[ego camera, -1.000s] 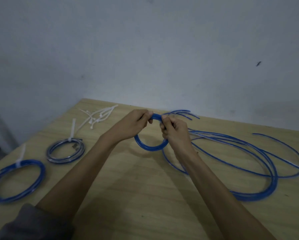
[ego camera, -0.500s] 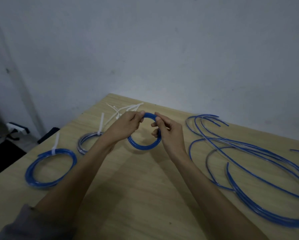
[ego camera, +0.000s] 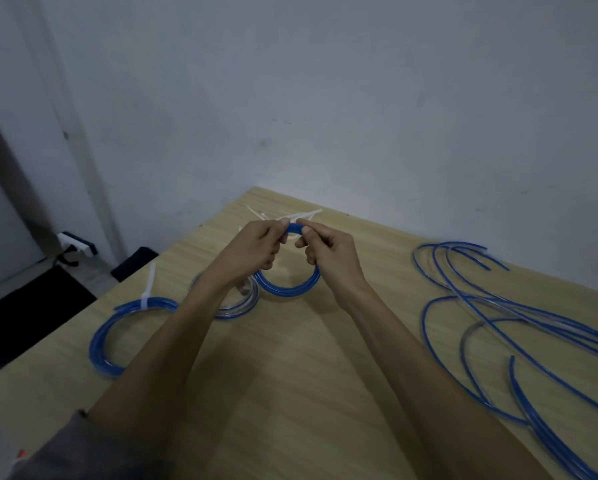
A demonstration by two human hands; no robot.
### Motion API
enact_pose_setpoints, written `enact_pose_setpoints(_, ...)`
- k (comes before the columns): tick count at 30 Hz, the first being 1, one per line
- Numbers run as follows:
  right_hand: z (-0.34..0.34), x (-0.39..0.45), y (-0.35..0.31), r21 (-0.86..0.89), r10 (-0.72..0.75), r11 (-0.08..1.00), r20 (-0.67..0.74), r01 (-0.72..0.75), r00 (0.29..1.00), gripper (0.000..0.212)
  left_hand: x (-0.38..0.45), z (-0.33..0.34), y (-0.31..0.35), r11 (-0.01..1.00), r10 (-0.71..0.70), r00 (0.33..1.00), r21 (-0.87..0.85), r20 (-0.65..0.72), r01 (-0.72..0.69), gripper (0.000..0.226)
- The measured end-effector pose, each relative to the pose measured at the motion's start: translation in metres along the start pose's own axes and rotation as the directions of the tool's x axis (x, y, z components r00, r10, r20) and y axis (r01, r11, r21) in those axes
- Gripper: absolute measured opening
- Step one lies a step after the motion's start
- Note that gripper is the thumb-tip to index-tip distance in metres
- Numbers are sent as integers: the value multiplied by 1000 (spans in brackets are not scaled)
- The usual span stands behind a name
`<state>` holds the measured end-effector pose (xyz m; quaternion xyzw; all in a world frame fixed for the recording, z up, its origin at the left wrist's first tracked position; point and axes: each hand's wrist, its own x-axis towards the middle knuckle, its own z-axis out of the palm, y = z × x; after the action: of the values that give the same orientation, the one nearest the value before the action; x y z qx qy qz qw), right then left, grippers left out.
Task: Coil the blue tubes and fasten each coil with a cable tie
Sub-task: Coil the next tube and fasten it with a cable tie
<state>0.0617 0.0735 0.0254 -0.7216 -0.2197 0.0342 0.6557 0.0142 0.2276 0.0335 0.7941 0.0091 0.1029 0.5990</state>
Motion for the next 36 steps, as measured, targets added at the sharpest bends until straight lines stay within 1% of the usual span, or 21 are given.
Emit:
enact_pose_setpoints(2,3,8,1,14,55,998,62,-56,997,25,3,-7,-7,999,-15,999,48,-48,18,42)
enact_pose_setpoints(3,5,14,2,1,84,996,50,-84,995,29,4,-11,-11,995,-5,997,96,-80,13,44)
enact_pose_setpoints(5,8,30,9,-52,109,992,-64,-112,992,38,5,-18,-15,986,17,991,167,-136,6,45)
enact_pose_setpoints(7,10,50,20,-226,47,970,-179,-88,983,38,7,-25,-18,983,20,983,185,-185,15,44)
enact_pose_setpoints(8,12,58,25,-336,16,938,-192,-81,981,35,8,-28,-20,981,18,978,191,-206,23,44)
enact_pose_setpoints(11,21,76,33,-604,16,793,-118,-85,993,24,10,-34,-25,981,10,968,189,-251,39,44)
enact_pose_setpoints(13,28,80,31,-712,38,698,-73,-79,997,22,10,-34,-27,979,21,964,199,-264,33,45)
enact_pose_setpoints(15,32,82,28,-763,50,644,-39,-62,998,19,10,-33,-27,979,37,964,202,-262,17,44)
enact_pose_setpoints(17,33,83,28,-781,47,622,-33,-55,998,16,11,-30,-28,982,42,966,189,-257,8,44)
enact_pose_setpoints(20,35,83,32,-781,26,623,-44,-51,999,19,13,-26,-29,986,42,965,167,-261,2,43)
enact_pose_setpoints(23,33,84,31,-733,1,678,-76,-56,997,22,14,-24,-31,988,50,963,151,-265,-10,43)
enact_pose_setpoints(27,28,82,26,-680,-68,733,-88,-10,994,21,14,-20,-33,994,42,963,110,-267,-13,43)
enact_pose_setpoints(31,13,73,11,-518,-104,855,-118,28,988,15,14,-13,-30,1000,1,972,16,-234,2,42)
enact_pose_setpoints(33,0,65,0,-482,-148,873,-113,76,983,14,13,-7,-28,999,-12,975,-34,-220,4,41)
enact_pose_setpoints(36,-25,46,-16,-485,-253,857,-102,175,962,12,11,6,-23,989,-49,979,-148,-198,19,39)
